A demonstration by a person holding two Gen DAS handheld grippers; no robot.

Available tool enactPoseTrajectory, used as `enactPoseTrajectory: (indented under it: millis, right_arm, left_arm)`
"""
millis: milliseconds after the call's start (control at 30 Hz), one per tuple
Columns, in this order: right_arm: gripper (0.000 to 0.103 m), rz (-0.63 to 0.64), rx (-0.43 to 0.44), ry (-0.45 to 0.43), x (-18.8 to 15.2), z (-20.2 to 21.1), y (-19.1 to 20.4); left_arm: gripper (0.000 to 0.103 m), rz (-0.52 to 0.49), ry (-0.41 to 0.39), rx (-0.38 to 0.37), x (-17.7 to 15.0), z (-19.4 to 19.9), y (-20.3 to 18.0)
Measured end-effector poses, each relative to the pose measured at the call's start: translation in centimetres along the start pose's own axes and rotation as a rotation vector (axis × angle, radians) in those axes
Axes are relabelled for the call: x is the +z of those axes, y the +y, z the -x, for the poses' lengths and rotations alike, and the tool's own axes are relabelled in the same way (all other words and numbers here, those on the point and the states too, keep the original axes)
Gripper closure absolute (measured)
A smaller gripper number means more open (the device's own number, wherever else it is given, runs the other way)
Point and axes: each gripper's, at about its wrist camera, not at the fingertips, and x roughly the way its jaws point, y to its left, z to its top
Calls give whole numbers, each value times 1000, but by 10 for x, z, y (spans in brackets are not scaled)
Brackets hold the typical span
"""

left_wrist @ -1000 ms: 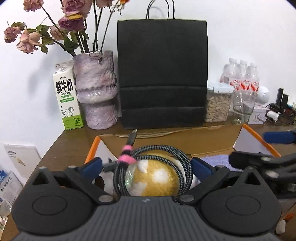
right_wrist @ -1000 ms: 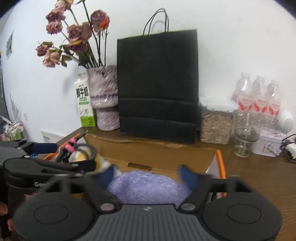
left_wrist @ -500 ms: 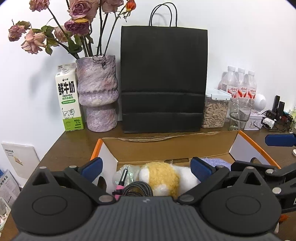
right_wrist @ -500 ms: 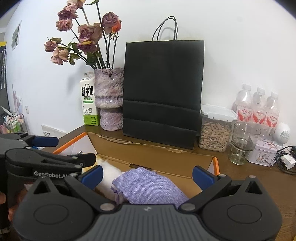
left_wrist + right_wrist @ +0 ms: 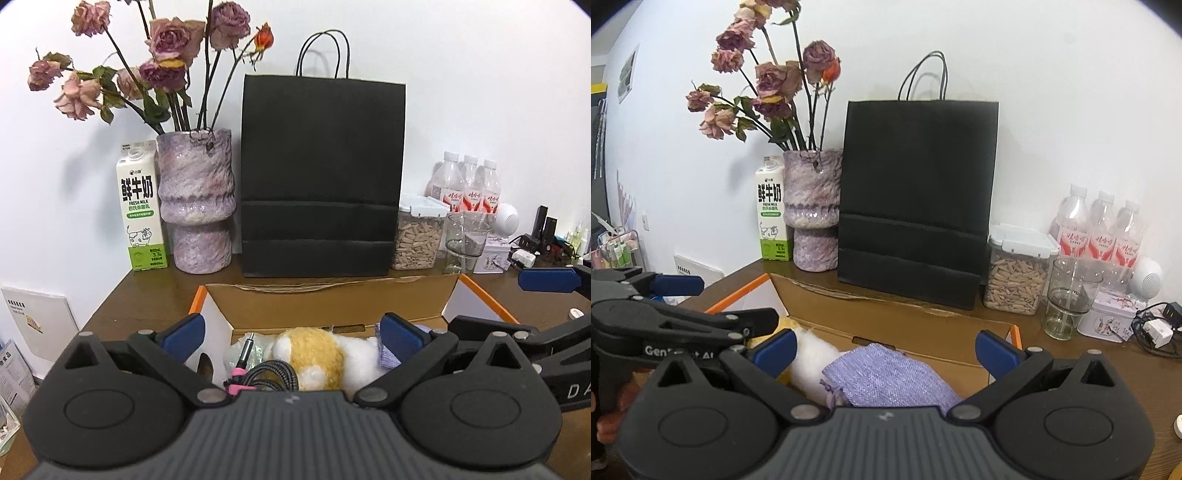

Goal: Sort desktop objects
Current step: 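Release the cable into the box with the left tool while the right tool releases the cloth, then withdraw both tools from the box back toward the table items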

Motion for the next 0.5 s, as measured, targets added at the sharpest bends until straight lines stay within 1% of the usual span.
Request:
enactPoseTrajectory:
  millis: [233, 500]
  right_arm:
    - [0, 2, 4, -20, -2, 22, 6]
    - [0, -6, 6, -49, -9, 61, 17]
  left_arm:
    - [0, 12, -17, 7, -3, 26, -1]
    - [0, 28, -40, 7, -11, 67, -2]
